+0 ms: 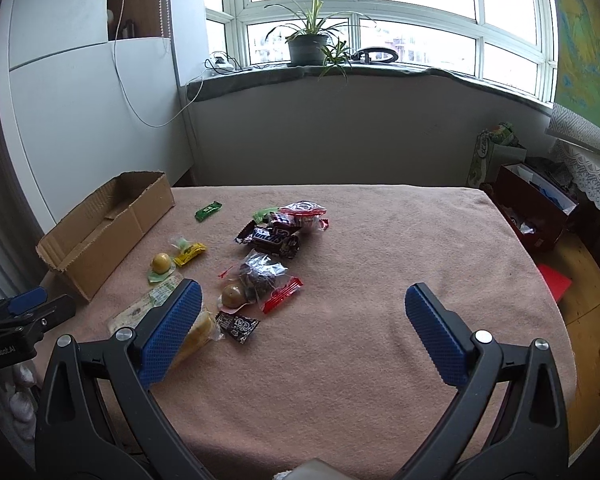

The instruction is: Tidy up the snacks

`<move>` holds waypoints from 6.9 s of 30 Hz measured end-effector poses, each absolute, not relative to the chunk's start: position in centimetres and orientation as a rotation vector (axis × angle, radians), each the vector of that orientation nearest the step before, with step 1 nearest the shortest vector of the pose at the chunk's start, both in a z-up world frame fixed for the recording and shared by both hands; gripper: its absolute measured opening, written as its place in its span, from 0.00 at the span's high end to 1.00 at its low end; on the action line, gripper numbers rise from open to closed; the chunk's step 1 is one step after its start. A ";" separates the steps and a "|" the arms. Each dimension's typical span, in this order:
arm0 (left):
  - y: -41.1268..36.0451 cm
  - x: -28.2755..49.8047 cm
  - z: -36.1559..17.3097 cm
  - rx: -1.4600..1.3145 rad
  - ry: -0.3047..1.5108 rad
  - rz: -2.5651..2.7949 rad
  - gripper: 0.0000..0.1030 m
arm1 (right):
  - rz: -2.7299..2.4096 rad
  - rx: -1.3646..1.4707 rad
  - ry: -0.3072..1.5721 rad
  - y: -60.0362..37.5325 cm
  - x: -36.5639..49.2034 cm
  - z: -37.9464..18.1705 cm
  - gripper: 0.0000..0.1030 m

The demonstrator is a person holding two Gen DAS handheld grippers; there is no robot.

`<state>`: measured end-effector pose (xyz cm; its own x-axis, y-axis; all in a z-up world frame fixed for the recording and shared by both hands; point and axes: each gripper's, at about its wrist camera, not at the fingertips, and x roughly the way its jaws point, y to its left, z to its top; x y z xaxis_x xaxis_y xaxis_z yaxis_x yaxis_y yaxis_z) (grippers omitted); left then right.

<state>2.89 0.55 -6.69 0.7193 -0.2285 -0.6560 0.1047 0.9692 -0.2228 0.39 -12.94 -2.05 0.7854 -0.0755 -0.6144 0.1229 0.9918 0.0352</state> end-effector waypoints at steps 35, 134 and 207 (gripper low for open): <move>-3.3 4.0 -10.8 -0.246 0.955 -0.490 0.36 | 0.293 0.492 0.992 -12.7 3.7 -9.8 0.51; 11.0 10.3 -4.8 -0.376 0.700 -0.073 0.45 | 0.602 0.222 0.903 6.0 20.5 -2.7 0.59; -7.8 10.8 -12.8 0.120 0.892 -0.326 0.55 | 0.346 -0.051 0.999 -10.3 12.2 -11.6 0.65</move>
<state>10.82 -7.83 -12.79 0.5822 -0.2293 -0.7800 0.3280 0.9441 -0.0327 12.22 -10.31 -11.56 0.4912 0.2616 -0.8309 -0.3081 0.9443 0.1152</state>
